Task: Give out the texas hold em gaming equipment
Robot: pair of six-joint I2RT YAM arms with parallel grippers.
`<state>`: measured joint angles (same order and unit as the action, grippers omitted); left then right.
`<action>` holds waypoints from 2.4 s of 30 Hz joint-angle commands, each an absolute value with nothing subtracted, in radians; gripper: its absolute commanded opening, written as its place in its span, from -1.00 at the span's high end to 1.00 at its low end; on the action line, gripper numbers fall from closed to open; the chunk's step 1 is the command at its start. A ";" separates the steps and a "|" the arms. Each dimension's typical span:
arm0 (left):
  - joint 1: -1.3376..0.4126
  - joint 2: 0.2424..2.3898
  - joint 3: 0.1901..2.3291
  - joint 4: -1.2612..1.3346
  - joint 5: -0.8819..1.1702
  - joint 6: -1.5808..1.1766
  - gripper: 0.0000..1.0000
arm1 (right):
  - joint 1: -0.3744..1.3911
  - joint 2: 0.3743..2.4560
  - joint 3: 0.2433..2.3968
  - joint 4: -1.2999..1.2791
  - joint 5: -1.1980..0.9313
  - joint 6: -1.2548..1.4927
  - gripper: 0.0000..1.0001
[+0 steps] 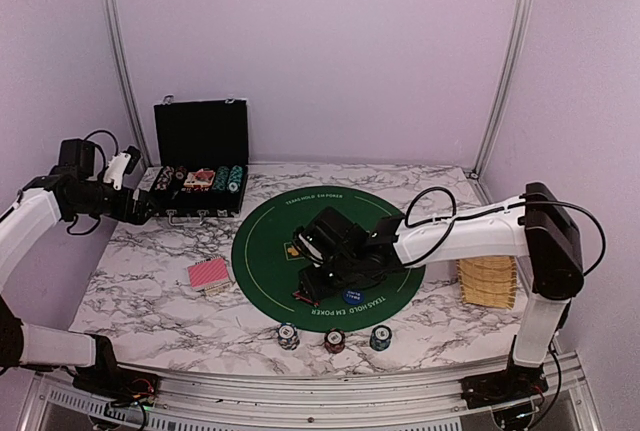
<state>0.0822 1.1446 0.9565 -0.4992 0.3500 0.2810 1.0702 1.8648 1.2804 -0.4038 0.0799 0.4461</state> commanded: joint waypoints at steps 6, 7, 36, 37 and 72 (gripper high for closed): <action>0.087 1.135 1.013 -0.522 0.408 0.270 -0.98 | 1.092 1.901 1.280 -0.450 0.098 0.485 0.04; 0.087 1.134 1.016 -0.522 0.414 0.266 -0.98 | 1.092 1.899 1.273 -0.447 0.096 0.486 0.04; 0.087 1.124 1.031 -0.537 0.443 0.244 -0.98 | 1.097 2.065 1.349 -0.443 0.142 0.485 0.49; 0.087 1.124 1.031 -0.537 0.442 0.246 -0.98 | 1.097 2.073 1.361 -0.444 0.145 0.484 0.52; 0.087 1.122 1.028 -0.565 0.450 0.279 -0.98 | 0.979 2.519 2.057 -0.463 0.080 0.398 0.54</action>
